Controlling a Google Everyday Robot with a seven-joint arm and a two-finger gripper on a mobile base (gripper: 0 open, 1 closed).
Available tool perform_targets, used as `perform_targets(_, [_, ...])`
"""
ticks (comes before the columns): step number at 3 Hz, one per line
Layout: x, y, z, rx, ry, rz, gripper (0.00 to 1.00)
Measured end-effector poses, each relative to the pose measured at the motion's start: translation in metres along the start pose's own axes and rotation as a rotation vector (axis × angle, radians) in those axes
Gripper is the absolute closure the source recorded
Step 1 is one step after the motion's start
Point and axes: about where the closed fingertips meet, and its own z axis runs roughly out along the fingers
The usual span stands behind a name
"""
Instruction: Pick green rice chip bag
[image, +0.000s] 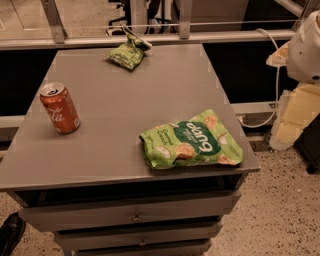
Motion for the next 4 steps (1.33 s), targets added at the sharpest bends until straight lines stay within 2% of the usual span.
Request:
perform_targets(1, [-0.001,0.0,0.002,-0.001,-0.009,0.002,0.0])
perform_targets(2, [-0.005,-0.001,0.016,-0.012,-0.077,0.019,0.0])
perform_targets(3, [-0.017,0.004,0.048,-0.063,-0.173,0.061,0.0])
perform_targets(4, [-0.043,0.02,0.092,-0.165,-0.311,0.12,0.0])
